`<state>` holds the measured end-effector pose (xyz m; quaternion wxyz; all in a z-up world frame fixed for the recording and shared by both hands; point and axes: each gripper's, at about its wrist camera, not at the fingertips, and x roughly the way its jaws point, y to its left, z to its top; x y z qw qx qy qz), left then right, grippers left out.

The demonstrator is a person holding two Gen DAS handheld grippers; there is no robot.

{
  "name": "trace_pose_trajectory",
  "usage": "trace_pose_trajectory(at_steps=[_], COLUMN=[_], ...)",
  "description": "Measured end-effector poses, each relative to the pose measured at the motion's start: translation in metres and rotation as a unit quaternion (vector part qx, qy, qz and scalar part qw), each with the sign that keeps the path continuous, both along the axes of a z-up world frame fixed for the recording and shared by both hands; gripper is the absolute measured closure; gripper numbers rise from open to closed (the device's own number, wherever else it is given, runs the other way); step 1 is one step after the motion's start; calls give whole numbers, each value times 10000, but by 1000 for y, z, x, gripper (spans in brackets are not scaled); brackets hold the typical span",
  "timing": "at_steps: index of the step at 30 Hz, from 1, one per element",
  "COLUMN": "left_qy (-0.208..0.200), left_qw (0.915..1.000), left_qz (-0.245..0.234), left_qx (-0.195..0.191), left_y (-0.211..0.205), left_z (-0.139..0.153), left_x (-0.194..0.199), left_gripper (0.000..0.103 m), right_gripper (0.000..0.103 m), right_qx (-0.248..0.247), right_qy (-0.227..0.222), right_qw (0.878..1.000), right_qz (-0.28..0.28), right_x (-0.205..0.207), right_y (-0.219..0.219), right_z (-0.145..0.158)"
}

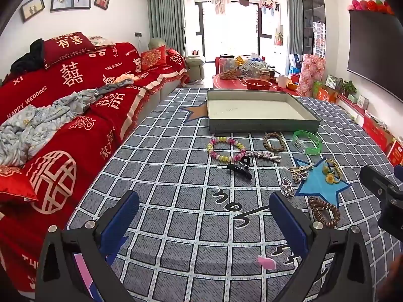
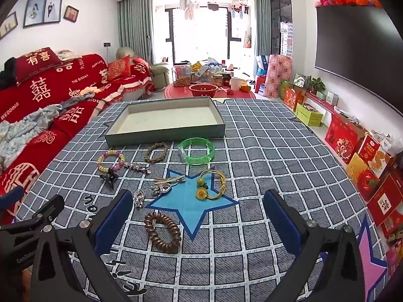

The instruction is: Organize jewelry

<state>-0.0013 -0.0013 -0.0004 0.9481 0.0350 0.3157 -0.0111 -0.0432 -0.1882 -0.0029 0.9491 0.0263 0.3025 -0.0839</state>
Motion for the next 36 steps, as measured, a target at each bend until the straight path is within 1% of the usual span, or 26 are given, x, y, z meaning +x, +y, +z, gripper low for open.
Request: trace_pose_trajectory(at_steps=[1,2,5,6,9,22,24,31,34,36], left_qy=[22,165,151,143,106,47,51,53,51,54], left_qw=[10000,9997,9997,9998,9998,9998,9998,9998,9998,9998], left_qz=[-37,-75,-74,-69,-32,-95,-96,-93,-94,-96], left_qx=[-3,-179,-156,-152,-180,-145,-139,-142,-142,-141], left_y=[-2,3,3,3,2,1,0,0,0,0], left_z=[0,-4,-4,-4,-2,2,2,2,2,2], left_x=[-1,6,8,8,8,-1,-1,-1,-1,-1], left_gripper=[0,0,0,0,0,0,0,0,0,0], right_gripper=[0,0,0,0,0,0,0,0,0,0], right_qx=[19,39,74,69,68,74,90,105,108,113], right_qy=[14,25,44,-56,-79,-111,-102,-116,-127,-130], right_qw=[10000,10000,10000,10000,9999,9999,9999,9999,9999,9999], right_qz=[-7,-18,-19,-26,-35,-19,-24,-11,-7,-13], right_x=[0,0,4,-1,-2,-4,-8,-8,-12,-11], right_y=[0,0,1,1,-1,1,2,1,1,1], right_z=[0,0,4,3,11,8,13,12,18,17])
